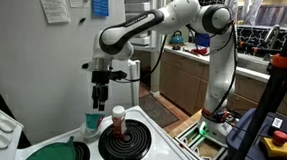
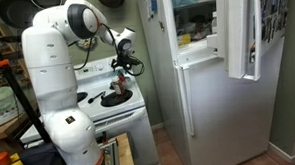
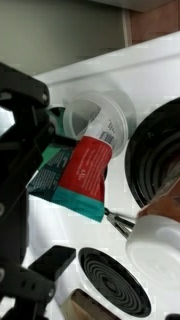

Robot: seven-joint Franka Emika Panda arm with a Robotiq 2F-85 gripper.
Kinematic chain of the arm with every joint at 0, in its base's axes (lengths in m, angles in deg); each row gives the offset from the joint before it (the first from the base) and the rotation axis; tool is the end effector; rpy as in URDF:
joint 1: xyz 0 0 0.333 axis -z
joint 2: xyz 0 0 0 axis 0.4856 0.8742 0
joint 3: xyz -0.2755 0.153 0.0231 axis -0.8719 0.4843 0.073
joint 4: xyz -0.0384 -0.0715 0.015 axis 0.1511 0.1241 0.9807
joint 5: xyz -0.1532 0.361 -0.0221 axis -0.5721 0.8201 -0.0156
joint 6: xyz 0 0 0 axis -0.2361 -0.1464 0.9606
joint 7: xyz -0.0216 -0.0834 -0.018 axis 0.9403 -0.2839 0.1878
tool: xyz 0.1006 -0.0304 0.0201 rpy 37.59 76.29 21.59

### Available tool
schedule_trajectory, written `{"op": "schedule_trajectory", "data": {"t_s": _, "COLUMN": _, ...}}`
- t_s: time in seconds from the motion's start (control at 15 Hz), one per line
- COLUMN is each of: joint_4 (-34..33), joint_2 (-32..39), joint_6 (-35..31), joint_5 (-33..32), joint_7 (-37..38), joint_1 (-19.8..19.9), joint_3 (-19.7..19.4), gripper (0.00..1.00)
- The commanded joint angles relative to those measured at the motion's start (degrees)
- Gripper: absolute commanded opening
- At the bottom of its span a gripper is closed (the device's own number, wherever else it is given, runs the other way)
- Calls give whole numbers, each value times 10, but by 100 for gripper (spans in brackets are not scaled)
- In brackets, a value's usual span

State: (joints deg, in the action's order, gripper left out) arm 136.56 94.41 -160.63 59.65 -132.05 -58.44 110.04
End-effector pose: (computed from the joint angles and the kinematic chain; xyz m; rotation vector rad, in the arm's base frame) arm 0.2891 0.5257 0.4388 -1.8399 -1.8004 0.0191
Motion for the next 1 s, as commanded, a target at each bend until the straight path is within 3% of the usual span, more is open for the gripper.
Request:
{"op": "schedule_trajectory", "data": {"t_s": 0.0, "joint_4": -15, "joint_2": 26, "joint_6": 3, "joint_5": -34, "joint_7": 10, "joint_1": -6, "joint_3": 10, "gripper": 100}}
{"op": "schedule_trajectory", "data": {"t_s": 0.6, "joint_4": -28, "joint_2": 50, "joint_6": -2, "joint_5": -92, "joint_7": 47, "joint_1": -10, "joint_3": 18, "gripper": 100}}
{"op": "schedule_trajectory", "data": {"t_s": 0.73, "joint_4": -34, "joint_2": 55, "joint_6": -1, "joint_5": -109, "joint_7": 59, "joint_1": -13, "joint_3": 17, "gripper": 95}}
{"op": "schedule_trajectory", "data": {"t_s": 0.93, "joint_4": -42, "joint_2": 59, "joint_6": -2, "joint_5": -123, "joint_7": 67, "joint_1": -12, "joint_3": 19, "gripper": 64}}
